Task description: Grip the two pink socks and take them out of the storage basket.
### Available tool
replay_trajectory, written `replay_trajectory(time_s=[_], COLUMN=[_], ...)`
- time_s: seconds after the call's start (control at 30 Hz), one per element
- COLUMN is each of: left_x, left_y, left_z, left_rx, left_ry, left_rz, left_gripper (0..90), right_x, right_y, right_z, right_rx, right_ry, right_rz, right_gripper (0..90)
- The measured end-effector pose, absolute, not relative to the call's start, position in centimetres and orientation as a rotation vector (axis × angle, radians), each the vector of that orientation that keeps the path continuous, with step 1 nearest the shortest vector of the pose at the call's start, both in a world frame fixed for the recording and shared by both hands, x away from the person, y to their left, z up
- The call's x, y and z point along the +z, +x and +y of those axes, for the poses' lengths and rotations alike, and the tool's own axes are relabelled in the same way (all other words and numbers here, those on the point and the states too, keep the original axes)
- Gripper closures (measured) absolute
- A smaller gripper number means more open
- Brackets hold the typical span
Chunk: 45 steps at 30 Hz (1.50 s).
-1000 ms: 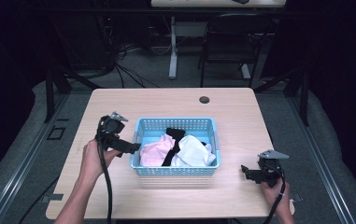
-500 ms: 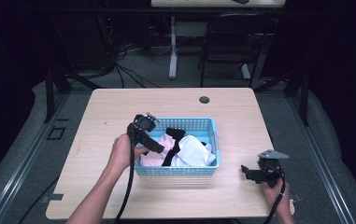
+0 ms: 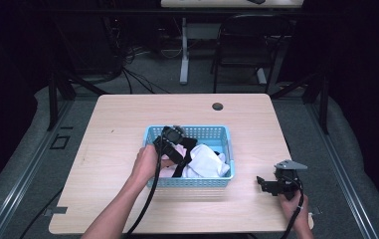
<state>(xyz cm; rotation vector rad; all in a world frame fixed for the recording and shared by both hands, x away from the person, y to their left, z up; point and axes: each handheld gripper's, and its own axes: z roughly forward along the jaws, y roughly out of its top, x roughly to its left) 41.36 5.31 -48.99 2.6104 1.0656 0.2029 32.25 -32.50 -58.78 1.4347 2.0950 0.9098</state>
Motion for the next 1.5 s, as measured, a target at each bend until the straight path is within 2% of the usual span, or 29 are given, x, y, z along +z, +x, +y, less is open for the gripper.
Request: replay_trajectory(time_s=[0.07,0.2,0.33,0.5,0.57,0.73,0.87,0.93,1.0,1.1,1.13,1.17,1.33,1.5], left_x=[-49.4,-50.0,-50.0,-49.8,-49.7,-49.8,-50.2,-50.4,-50.6,-50.7,-50.6,-50.5,-50.5,-50.4], left_y=[41.4,41.4,41.4,41.5,41.5,41.6,41.9,42.2,42.4,42.6,42.6,42.6,42.7,42.9], left_z=[5.2,5.4,5.7,5.8,5.9,5.9,5.1,4.8,4.7,4.9,4.9,5.0,5.2,5.7], left_rx=[0.211,0.206,0.203,0.213,0.219,0.228,0.238,0.256,0.268,0.267,0.272,0.272,0.273,0.261], left_ry=[2.625,2.661,2.663,2.66,2.645,2.621,2.619,2.64,2.643,2.653,2.649,2.649,2.659,2.643], left_rz=[1.079,1.075,1.074,1.062,1.072,1.098,1.102,1.102,1.117,1.117,1.117,1.11,1.103,1.109], left_gripper=[46.2,64.9,77.6,89.2,87.2,44.8,30.9,33.8,44.7,56.5,66.1,66.1,80.9,84.1], right_x=[-58.8,-58.8,-58.8,-58.8,-58.8,-58.8,-58.8,-58.8,-58.8,-58.8,-58.8,-58.8,-58.8,-58.8], right_y=[32.2,32.2,32.3,32.3,32.3,32.3,32.3,32.3,32.3,32.3,32.3,32.3,32.3,32.3], right_z=[-32.5,-32.5,-32.5,-32.5,-32.5,-32.5,-32.5,-32.5,-32.5,-32.5,-32.5,-32.5,-32.5,-32.5], right_rx=[0.91,0.909,0.91,0.91,0.909,0.91,0.909,0.911,0.911,0.91,0.91,0.91,0.91,0.91], right_ry=[1.434,1.434,1.434,1.434,1.436,1.434,1.435,1.433,1.434,1.434,1.433,1.433,1.433,1.433], right_rz=[2.095,2.095,2.096,2.097,2.098,2.097,2.098,2.097,2.097,2.097,2.098,2.098,2.098,2.097], right_gripper=[11.0,11.0,11.0,11.0,11.0,11.0,11.0,11.0,11.0,11.0,11.0,11.0,11.0,11.0])
